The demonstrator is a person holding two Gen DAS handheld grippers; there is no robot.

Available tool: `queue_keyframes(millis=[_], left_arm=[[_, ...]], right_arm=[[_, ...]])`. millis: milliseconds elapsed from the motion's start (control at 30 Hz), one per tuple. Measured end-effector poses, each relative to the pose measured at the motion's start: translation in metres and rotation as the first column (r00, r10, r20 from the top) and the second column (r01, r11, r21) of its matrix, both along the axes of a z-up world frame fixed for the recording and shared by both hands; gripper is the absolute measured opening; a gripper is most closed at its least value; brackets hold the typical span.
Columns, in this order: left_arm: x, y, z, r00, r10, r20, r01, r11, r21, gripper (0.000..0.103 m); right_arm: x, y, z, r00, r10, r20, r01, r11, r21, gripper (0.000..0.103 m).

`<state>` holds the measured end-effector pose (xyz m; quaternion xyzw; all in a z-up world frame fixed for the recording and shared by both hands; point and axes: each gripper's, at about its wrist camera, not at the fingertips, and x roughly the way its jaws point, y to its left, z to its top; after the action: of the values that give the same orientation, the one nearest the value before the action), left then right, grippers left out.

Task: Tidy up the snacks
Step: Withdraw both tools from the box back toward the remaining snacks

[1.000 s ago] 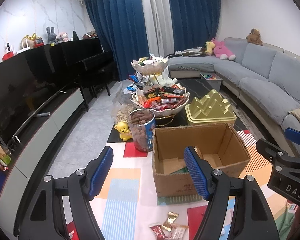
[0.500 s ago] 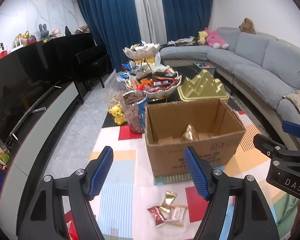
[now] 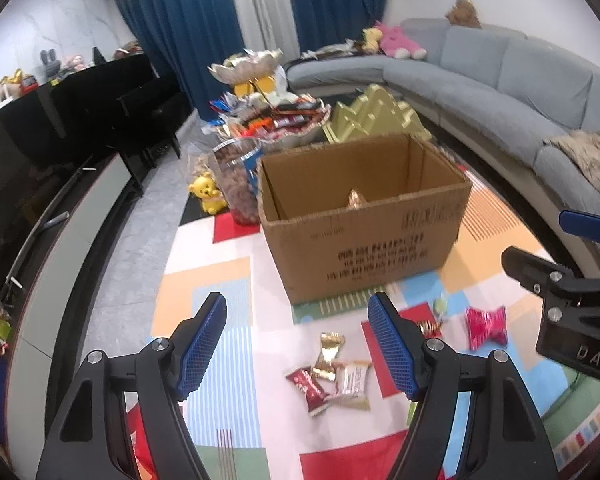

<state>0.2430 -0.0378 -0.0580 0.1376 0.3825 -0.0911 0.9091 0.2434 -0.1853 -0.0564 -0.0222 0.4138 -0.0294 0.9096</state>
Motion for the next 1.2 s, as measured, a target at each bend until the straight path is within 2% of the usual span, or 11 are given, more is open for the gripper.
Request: queue_keyframes(millis=[333,533,700,933,1200], left_arm=[[0.003,-0.003,-0.028,0.989,-0.08,-0.123,0.084,0.996,0.027,0.073],[0.006,-0.011,-0.047,0.967,-0.137,-0.216,0.152,0.987,0.055,0.073],[0.012,-0.013,-0.062,0.942,-0.167,-0.29,0.189,0.981,0.049,0.073],[0.02,-0.019,-0.082,0.914,-0.19,-0.359,0.225,0.973,0.058,0.073],[0.031,-0.018,-0.107,0.891,-0.186,-0.415,0.222,0.974,0.041,0.072]], right_arm=[[-0.012,0.007,-0.037,0.991,0.013,-0.13,-0.009,1.0,0.028,0.079],[-0.019,0.013,-0.057,0.978,0.031,-0.209,-0.022,0.999,0.041,0.079],[-0.023,0.018,-0.077,0.961,0.038,-0.275,-0.022,0.998,0.061,0.079],[-0.023,0.022,-0.108,0.927,0.055,-0.371,-0.019,0.995,0.1,0.079],[-0.018,0.031,-0.133,0.899,0.071,-0.433,-0.017,0.992,0.126,0.079]])
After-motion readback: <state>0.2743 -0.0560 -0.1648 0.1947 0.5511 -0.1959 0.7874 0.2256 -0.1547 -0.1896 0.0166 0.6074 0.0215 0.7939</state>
